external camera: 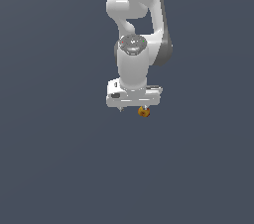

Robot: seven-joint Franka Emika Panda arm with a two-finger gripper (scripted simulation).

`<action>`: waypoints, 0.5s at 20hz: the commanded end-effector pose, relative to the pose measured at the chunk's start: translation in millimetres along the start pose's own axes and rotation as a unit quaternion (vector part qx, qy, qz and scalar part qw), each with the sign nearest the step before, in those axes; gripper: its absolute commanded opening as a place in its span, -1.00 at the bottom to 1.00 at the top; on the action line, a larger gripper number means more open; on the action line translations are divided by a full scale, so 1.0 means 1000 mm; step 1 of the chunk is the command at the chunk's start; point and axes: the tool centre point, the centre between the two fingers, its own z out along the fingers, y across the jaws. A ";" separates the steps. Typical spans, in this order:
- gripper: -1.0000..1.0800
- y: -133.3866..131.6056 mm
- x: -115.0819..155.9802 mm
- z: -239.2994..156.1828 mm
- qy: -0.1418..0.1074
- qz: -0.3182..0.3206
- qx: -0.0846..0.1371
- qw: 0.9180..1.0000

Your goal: Pick up the object and move it to a goal position.

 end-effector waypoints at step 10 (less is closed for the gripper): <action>0.92 -0.011 -0.010 0.016 -0.003 -0.109 -0.006 0.994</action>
